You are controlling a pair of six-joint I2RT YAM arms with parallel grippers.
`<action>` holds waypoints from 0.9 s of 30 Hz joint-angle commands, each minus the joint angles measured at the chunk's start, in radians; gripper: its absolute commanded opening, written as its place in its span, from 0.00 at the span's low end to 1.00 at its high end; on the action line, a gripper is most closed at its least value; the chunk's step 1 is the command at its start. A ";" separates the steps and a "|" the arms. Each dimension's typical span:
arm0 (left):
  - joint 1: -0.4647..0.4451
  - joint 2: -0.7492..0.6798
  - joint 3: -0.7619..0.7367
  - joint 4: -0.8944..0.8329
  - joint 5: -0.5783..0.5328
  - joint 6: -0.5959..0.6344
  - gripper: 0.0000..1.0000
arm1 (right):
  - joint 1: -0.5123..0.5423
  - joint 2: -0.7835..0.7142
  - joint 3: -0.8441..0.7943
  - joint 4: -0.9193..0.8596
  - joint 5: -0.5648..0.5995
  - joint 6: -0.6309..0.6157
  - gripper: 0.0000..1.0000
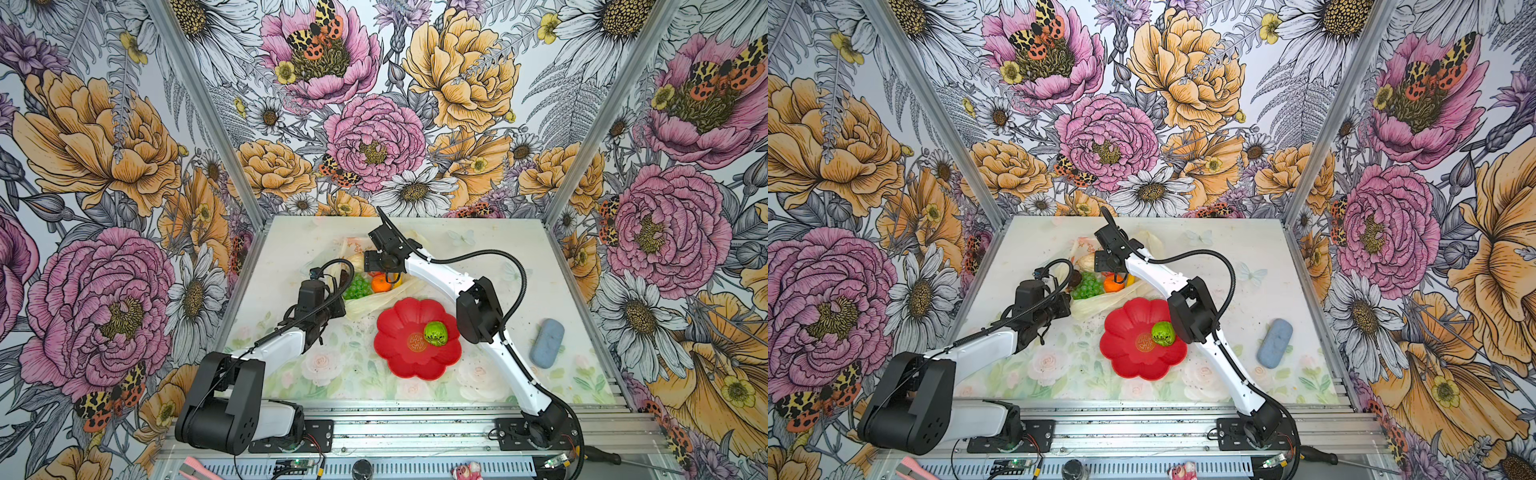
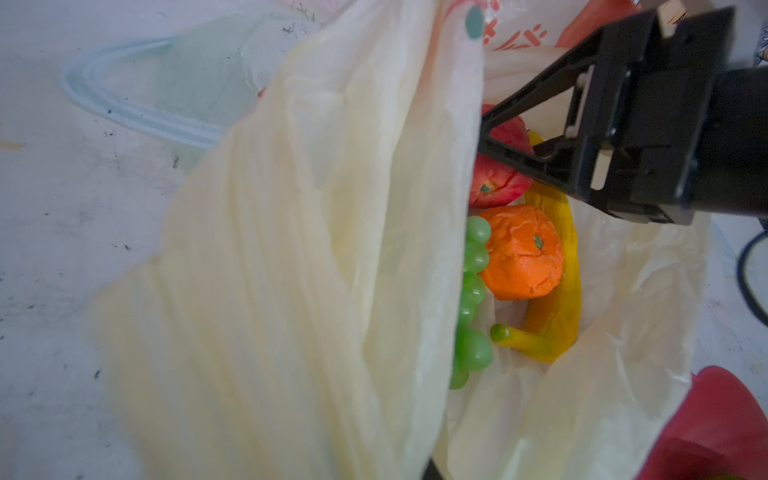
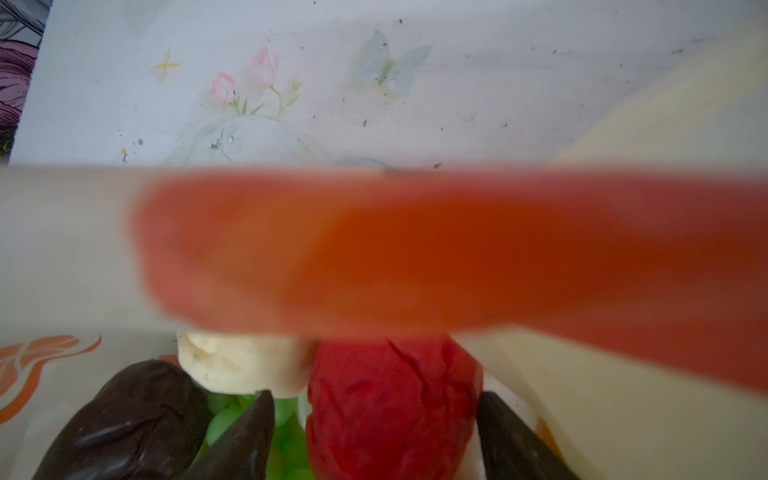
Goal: Take the fake fruits out of the plastic bag
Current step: 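Lower the right gripper into the bag and grasp the red apple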
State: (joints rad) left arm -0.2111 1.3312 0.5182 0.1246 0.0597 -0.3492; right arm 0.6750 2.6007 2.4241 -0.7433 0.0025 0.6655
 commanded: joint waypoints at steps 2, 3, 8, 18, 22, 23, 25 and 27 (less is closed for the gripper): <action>0.000 0.008 0.007 0.037 -0.012 0.001 0.12 | -0.047 0.074 0.091 0.009 -0.162 0.117 0.79; 0.000 0.008 0.007 0.037 -0.011 0.001 0.12 | -0.052 0.084 0.107 0.009 -0.179 0.133 0.79; 0.000 0.008 0.008 0.037 -0.012 0.002 0.13 | -0.067 0.119 0.146 0.009 -0.196 0.179 0.78; 0.001 0.013 0.011 0.037 -0.012 0.004 0.13 | -0.067 0.103 0.108 0.005 -0.220 0.131 0.76; 0.000 0.011 0.010 0.037 -0.014 0.003 0.13 | -0.066 0.069 0.075 0.007 -0.225 0.113 0.69; 0.001 0.012 0.009 0.037 -0.014 0.004 0.13 | -0.066 0.061 0.074 0.007 -0.229 0.106 0.66; 0.001 0.012 0.009 0.037 -0.013 0.004 0.13 | -0.066 0.043 0.068 0.007 -0.231 0.096 0.61; 0.001 0.012 0.009 0.037 -0.015 0.004 0.13 | -0.062 0.015 0.058 0.008 -0.224 0.084 0.61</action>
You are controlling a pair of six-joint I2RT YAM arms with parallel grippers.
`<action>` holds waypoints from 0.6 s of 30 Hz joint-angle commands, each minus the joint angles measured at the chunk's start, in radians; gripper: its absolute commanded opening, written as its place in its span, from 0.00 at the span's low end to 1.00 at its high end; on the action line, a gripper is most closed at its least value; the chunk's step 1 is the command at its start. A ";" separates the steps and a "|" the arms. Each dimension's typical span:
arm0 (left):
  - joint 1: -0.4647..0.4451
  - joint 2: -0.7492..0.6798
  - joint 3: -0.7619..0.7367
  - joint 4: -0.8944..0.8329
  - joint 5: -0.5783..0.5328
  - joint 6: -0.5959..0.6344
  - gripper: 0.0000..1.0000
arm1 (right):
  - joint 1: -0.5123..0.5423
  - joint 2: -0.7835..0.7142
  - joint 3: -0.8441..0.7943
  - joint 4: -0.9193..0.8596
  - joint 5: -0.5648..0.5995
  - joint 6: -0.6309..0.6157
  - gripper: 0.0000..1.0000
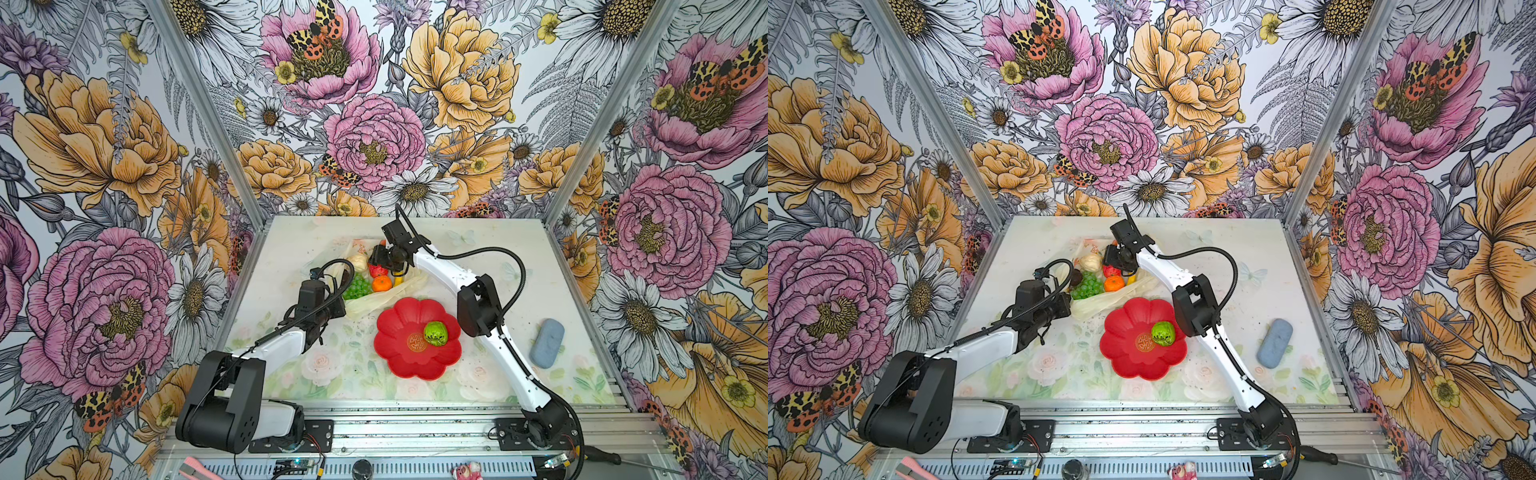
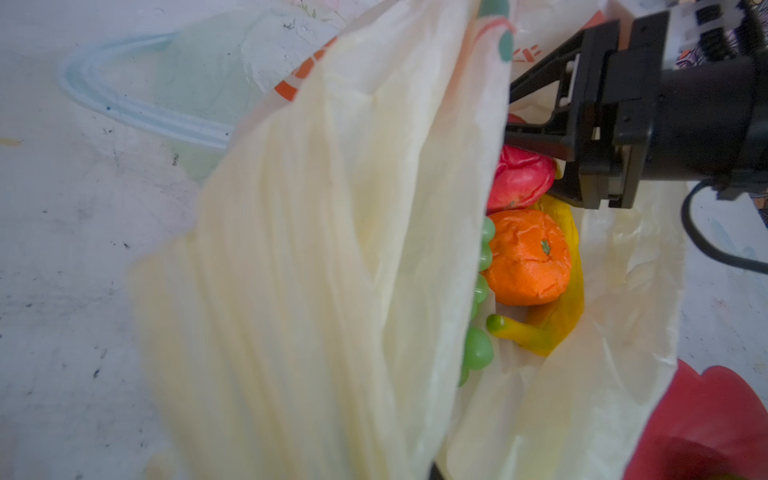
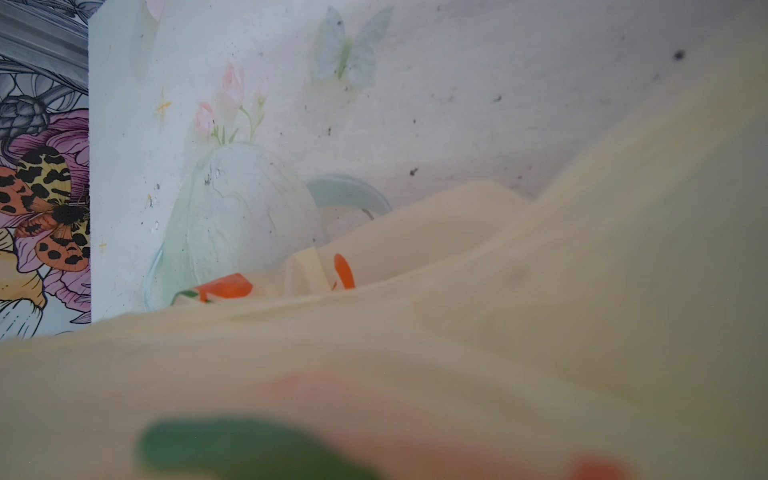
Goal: Take the fake fruits out of the plastic bag
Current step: 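Lower the right gripper into the bag and grasp the red apple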
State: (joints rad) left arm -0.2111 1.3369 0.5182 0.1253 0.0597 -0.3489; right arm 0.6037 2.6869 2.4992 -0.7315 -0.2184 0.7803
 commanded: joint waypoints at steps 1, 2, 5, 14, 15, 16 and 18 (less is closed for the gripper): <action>0.002 0.007 0.009 0.036 -0.013 0.004 0.13 | 0.013 -0.087 -0.018 -0.003 -0.004 -0.042 0.60; 0.001 0.007 0.010 0.036 -0.015 0.004 0.13 | 0.017 -0.106 -0.020 -0.003 -0.003 -0.052 0.60; 0.001 0.005 0.010 0.037 -0.014 0.004 0.13 | 0.031 -0.164 -0.047 0.001 0.006 -0.088 0.60; 0.002 0.007 0.009 0.037 -0.007 0.007 0.13 | 0.103 -0.441 -0.473 0.290 0.085 -0.269 0.61; 0.001 0.007 0.009 0.036 -0.007 0.007 0.13 | 0.102 -0.482 -0.552 0.356 0.088 -0.266 0.61; 0.002 0.007 0.009 0.037 -0.005 0.008 0.13 | 0.102 -0.528 -0.641 0.430 0.096 -0.263 0.60; 0.001 0.005 0.008 0.037 -0.005 0.008 0.13 | 0.106 -0.613 -0.793 0.541 0.124 -0.280 0.59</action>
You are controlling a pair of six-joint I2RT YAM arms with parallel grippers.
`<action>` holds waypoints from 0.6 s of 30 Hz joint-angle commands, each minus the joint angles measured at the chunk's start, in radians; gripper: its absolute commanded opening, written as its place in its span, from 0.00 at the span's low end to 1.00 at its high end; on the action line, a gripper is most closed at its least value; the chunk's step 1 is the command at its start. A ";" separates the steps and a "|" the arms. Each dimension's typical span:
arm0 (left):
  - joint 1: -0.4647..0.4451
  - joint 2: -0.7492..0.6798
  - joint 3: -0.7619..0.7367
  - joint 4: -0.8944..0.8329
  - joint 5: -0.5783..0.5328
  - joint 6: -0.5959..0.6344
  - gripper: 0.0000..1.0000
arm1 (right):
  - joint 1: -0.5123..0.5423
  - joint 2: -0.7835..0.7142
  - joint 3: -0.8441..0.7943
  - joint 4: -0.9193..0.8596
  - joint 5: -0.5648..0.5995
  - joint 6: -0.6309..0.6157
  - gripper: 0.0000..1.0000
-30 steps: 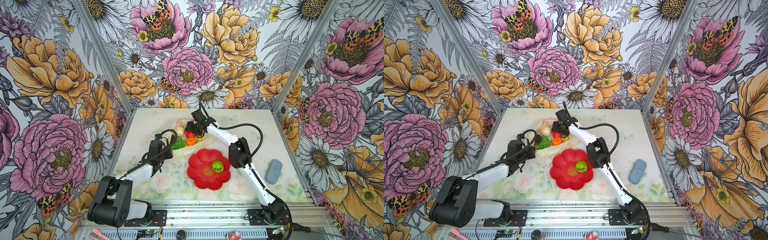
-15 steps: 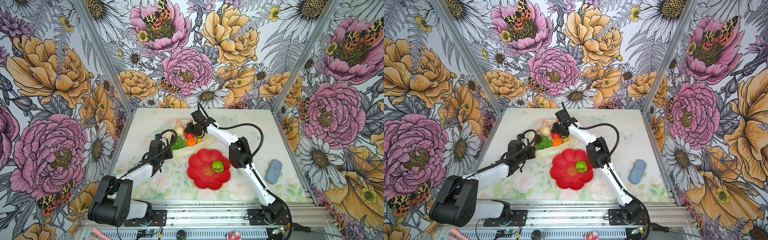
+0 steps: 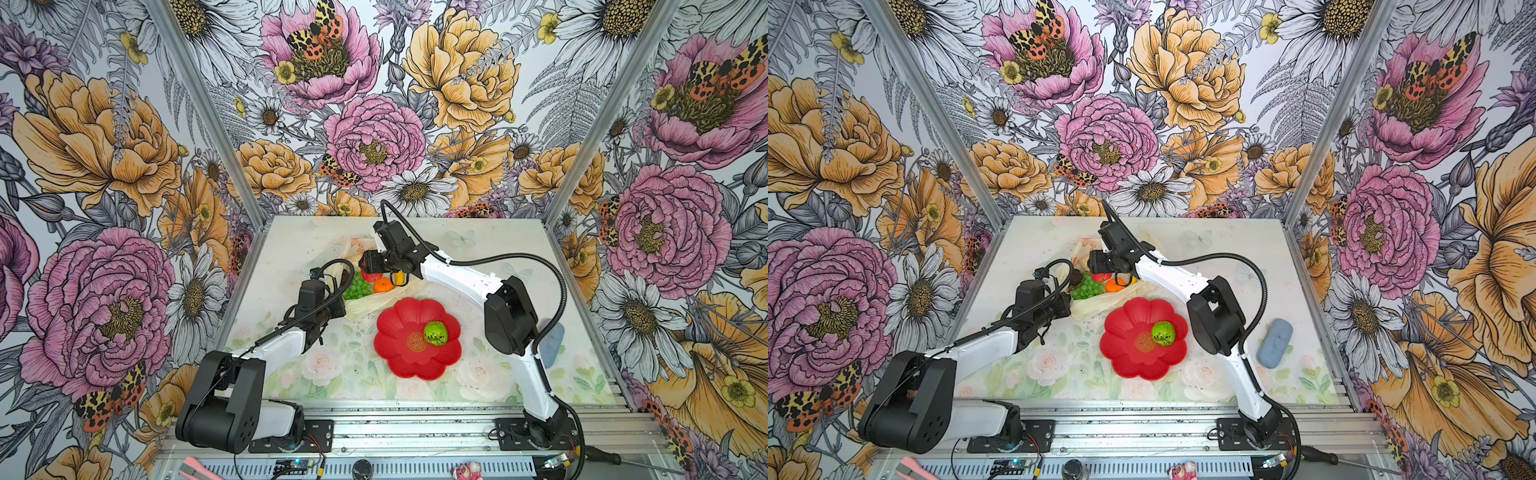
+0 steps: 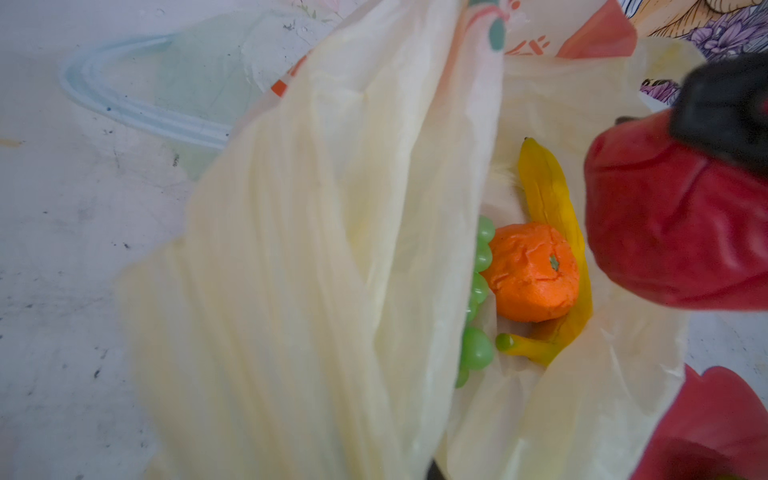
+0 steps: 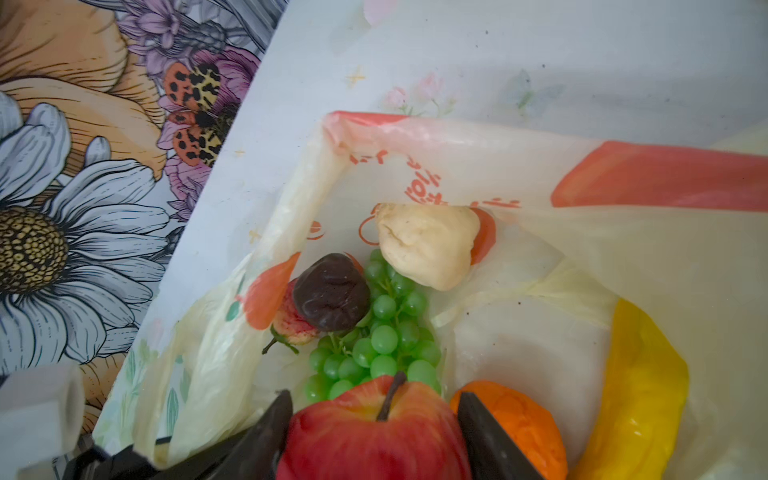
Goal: Take the fake fruits out of the plastic bag
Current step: 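Lower the right gripper into the bag and grasp the red apple, then lift the red apple out and lower it onto the red plate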
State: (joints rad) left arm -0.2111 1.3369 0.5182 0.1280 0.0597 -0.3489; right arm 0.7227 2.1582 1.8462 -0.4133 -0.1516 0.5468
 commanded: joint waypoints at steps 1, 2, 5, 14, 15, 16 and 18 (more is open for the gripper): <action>0.002 0.004 0.009 0.036 -0.005 0.008 0.13 | -0.010 -0.127 -0.215 0.268 0.079 -0.062 0.59; 0.002 0.004 0.008 0.037 -0.005 0.009 0.13 | -0.005 -0.166 -0.283 0.319 0.096 -0.074 0.59; 0.000 0.004 0.007 0.038 -0.005 0.010 0.13 | 0.013 -0.294 -0.521 0.509 0.154 -0.111 0.59; 0.000 -0.003 0.000 0.046 -0.007 0.011 0.14 | 0.142 -0.525 -1.023 0.875 0.375 -0.175 0.51; 0.000 -0.004 0.000 0.045 -0.007 0.011 0.14 | 0.153 -0.532 -1.055 0.903 0.395 -0.163 0.50; 0.000 -0.005 -0.001 0.045 -0.005 0.011 0.14 | 0.164 -0.537 -1.086 0.935 0.416 -0.150 0.50; 0.000 -0.006 -0.003 0.047 -0.007 0.011 0.14 | 0.190 -0.537 -1.127 0.982 0.466 -0.133 0.48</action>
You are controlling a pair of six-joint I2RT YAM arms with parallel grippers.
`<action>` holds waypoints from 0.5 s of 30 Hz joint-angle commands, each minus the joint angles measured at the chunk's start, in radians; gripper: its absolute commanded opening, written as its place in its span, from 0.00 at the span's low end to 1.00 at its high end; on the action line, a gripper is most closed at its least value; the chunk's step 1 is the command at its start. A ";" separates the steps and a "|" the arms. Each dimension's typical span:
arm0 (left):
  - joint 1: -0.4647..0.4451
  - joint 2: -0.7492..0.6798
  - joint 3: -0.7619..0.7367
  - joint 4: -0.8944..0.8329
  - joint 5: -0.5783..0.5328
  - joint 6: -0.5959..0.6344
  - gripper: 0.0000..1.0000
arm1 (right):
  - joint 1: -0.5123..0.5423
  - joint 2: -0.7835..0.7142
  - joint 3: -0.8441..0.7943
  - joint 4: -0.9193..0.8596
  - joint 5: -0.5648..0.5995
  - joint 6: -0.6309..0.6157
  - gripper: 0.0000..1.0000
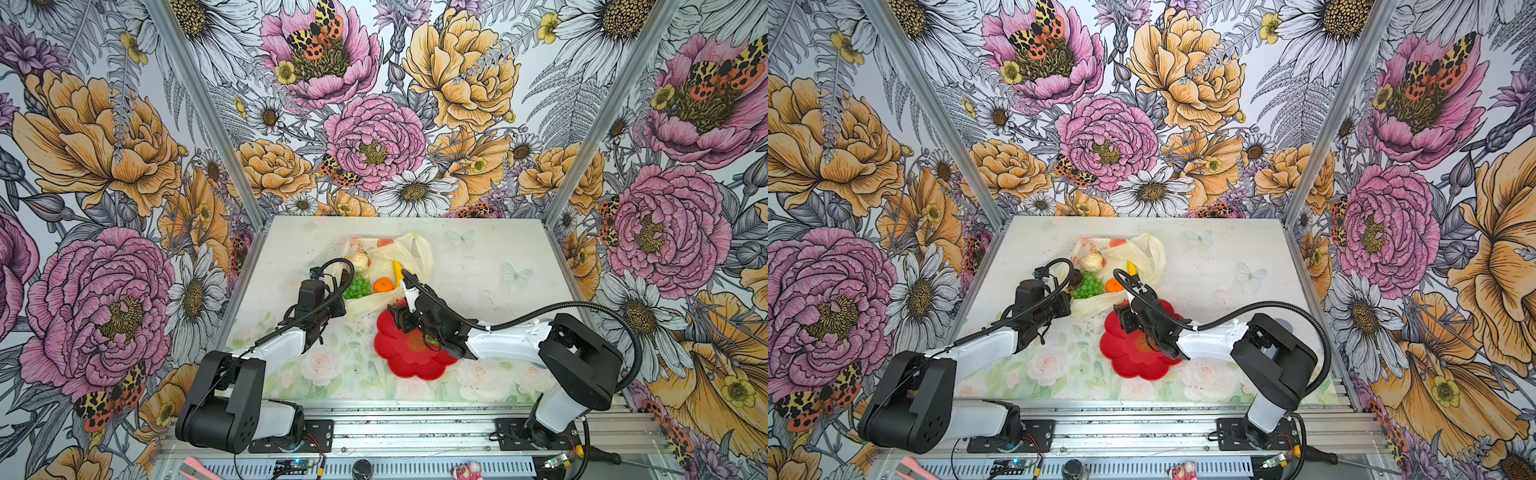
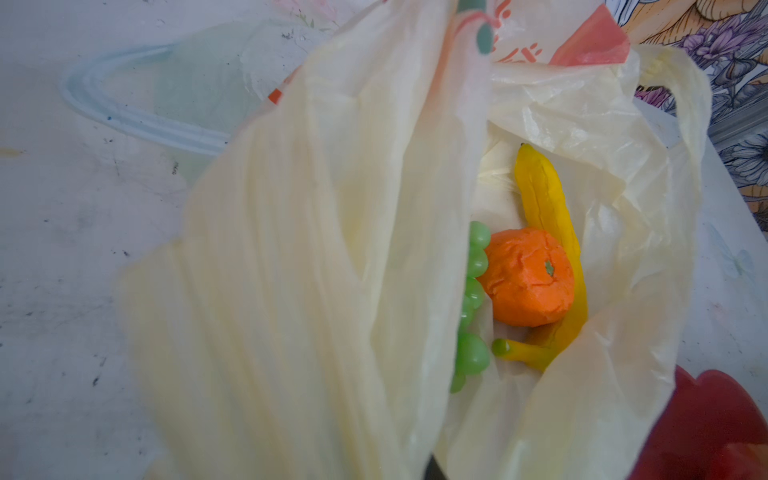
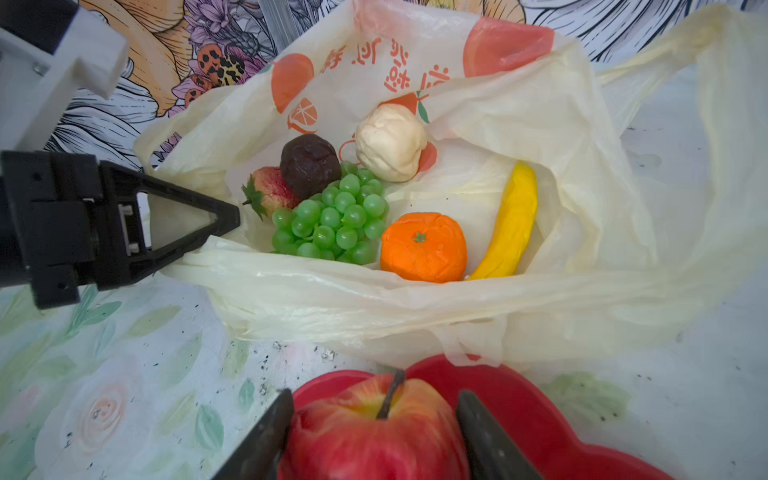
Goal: Take the fake fruits out of the plastic bag
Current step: 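Lift the red apple out and lower it onto the red plate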
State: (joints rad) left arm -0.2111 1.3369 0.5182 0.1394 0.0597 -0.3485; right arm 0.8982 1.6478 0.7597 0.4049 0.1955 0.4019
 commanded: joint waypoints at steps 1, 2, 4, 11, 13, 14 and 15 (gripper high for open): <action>0.000 -0.008 -0.004 0.035 -0.007 0.010 0.14 | 0.029 -0.023 -0.054 0.178 0.150 0.013 0.48; 0.000 -0.008 -0.003 0.035 -0.008 0.009 0.14 | 0.042 -0.013 -0.062 0.188 0.179 0.013 0.48; -0.001 -0.008 -0.006 0.037 -0.009 0.009 0.14 | 0.067 0.008 -0.075 0.208 0.234 0.010 0.48; 0.000 -0.015 -0.010 0.040 -0.010 0.007 0.15 | 0.091 0.061 -0.088 0.254 0.284 0.015 0.49; -0.001 -0.015 -0.010 0.040 -0.012 0.007 0.15 | 0.100 0.077 -0.084 0.255 0.291 0.011 0.50; -0.001 -0.015 -0.010 0.040 -0.012 0.007 0.15 | 0.104 0.084 -0.082 0.255 0.294 0.010 0.51; 0.000 -0.016 -0.012 0.040 -0.011 0.008 0.15 | 0.107 0.092 -0.079 0.252 0.297 0.009 0.51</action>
State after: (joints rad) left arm -0.2111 1.3369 0.5179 0.1402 0.0597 -0.3485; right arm 0.9943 1.7119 0.6765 0.6174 0.4496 0.4026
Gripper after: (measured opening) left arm 0.149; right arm 0.594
